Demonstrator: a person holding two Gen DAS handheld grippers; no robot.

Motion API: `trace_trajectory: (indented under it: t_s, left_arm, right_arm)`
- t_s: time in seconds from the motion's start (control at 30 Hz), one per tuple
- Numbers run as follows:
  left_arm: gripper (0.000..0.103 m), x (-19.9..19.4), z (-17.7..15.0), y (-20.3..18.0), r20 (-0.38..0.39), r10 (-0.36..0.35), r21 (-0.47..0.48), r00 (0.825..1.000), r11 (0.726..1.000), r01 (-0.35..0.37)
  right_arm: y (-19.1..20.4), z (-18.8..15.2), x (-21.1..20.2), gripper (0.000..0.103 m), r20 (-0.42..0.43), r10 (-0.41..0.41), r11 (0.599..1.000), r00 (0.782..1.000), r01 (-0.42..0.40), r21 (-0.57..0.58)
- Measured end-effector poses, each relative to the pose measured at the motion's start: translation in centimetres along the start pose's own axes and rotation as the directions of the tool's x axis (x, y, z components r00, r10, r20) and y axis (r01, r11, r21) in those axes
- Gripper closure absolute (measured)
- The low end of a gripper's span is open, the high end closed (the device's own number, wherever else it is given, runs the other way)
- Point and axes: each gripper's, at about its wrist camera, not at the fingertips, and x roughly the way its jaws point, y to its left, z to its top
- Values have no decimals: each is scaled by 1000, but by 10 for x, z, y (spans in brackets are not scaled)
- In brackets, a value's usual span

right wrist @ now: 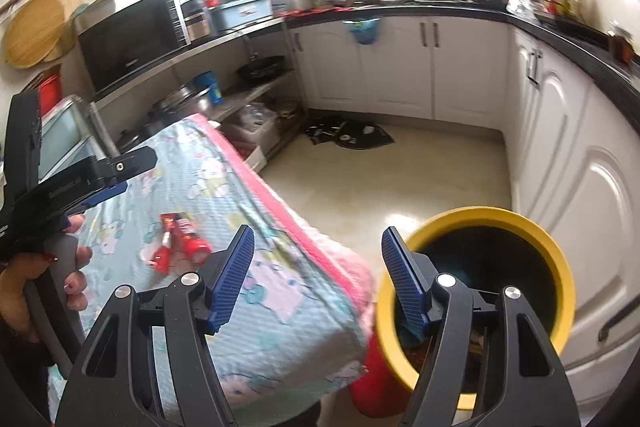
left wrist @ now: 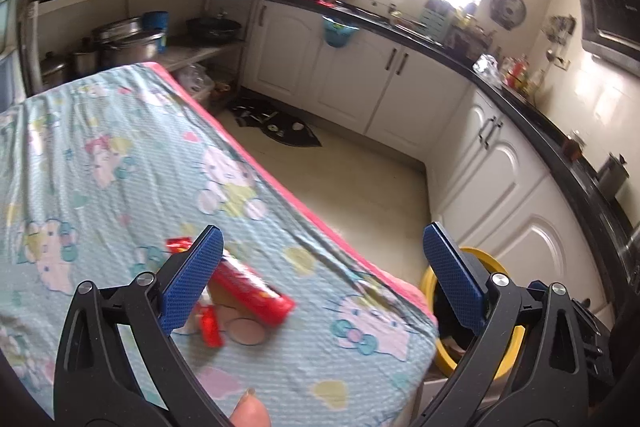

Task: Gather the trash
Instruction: 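Move both tools back toward the red cans on the bed, then grasp the red candy stick with the left tool while the right tool grasps the red can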

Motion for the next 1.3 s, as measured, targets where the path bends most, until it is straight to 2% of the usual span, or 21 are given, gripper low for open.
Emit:
trace_trajectory:
  t_s: [0.43, 0.8, 0.93, 1.07, 1.13, 1.23, 1.3]
  left_arm:
    - [11, -14, 7, 57, 17, 69, -86, 997, 994, -67]
    - [12, -4, 4, 105, -40, 101, -199, 994, 974, -107]
    - [31, 7, -3, 120, -84, 79, -251, 993, 963, -98]
    - [44, 23, -9, 132, -132, 40, -302, 990, 950, -79]
    - [55, 32, -12, 137, -158, 18, -327, 987, 942, -69]
    - [66, 47, -15, 141, -189, -16, -355, 982, 933, -53]
    - [68, 55, -16, 142, -204, -30, -365, 979, 930, -48]
  right_arm:
    - [54, 15, 26, 39, -29, 83, 991, 996, -86, -105]
    - [97, 9, 72, 39, -123, 140, 967, 983, -162, -196]
    - [111, 3, 97, 39, -175, 147, 953, 974, -187, -238]
    - [122, -5, 123, 39, -232, 141, 941, 963, -203, -272]
    - [126, -7, 133, 39, -250, 142, 938, 958, -211, -276]
    - [130, -7, 146, 43, -272, 152, 934, 950, -228, -275]
    - [133, -6, 154, 46, -287, 159, 930, 945, -241, -278]
